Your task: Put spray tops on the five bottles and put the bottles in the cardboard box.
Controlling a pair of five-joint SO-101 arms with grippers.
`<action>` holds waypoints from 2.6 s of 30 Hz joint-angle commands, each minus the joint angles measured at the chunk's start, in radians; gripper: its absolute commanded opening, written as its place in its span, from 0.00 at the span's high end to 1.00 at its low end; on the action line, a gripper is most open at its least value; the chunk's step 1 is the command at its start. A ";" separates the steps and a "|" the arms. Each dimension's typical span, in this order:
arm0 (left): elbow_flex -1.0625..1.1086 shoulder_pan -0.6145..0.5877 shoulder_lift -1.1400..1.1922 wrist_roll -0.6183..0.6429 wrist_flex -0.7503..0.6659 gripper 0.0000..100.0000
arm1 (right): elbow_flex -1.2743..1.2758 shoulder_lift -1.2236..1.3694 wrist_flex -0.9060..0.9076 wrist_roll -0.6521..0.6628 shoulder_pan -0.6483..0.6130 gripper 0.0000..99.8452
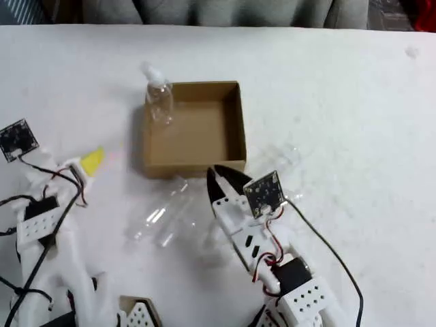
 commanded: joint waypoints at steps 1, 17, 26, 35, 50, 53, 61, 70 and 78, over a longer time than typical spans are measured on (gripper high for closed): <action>0.006 -0.015 -0.041 0.012 0.000 0.73 | -0.012 -0.004 0.001 0.011 0.010 0.99; -0.023 -0.059 0.062 0.066 -0.120 0.98 | -0.172 -0.012 0.318 0.089 -0.028 0.99; -0.276 -0.137 0.495 0.095 -0.120 0.98 | -0.334 -0.002 0.631 0.436 -0.134 0.99; -0.324 -0.137 0.558 0.095 -0.124 0.98 | -0.382 0.047 0.642 0.697 -0.278 0.96; -0.324 -0.136 0.558 0.091 -0.126 0.98 | -0.661 0.756 0.509 0.997 -0.447 0.83; -0.324 -0.136 0.558 0.089 -0.126 0.98 | -0.756 0.911 0.507 1.036 -0.453 0.83; -0.324 -0.136 0.558 0.089 -0.126 0.98 | -1.026 1.283 0.513 1.125 -0.453 0.76; -0.324 -0.134 0.558 0.089 -0.126 0.98 | -1.218 1.610 0.538 1.172 -0.452 0.76; -0.325 -0.134 0.558 0.089 -0.124 0.98 | -1.283 1.684 0.533 1.175 -0.452 0.88</action>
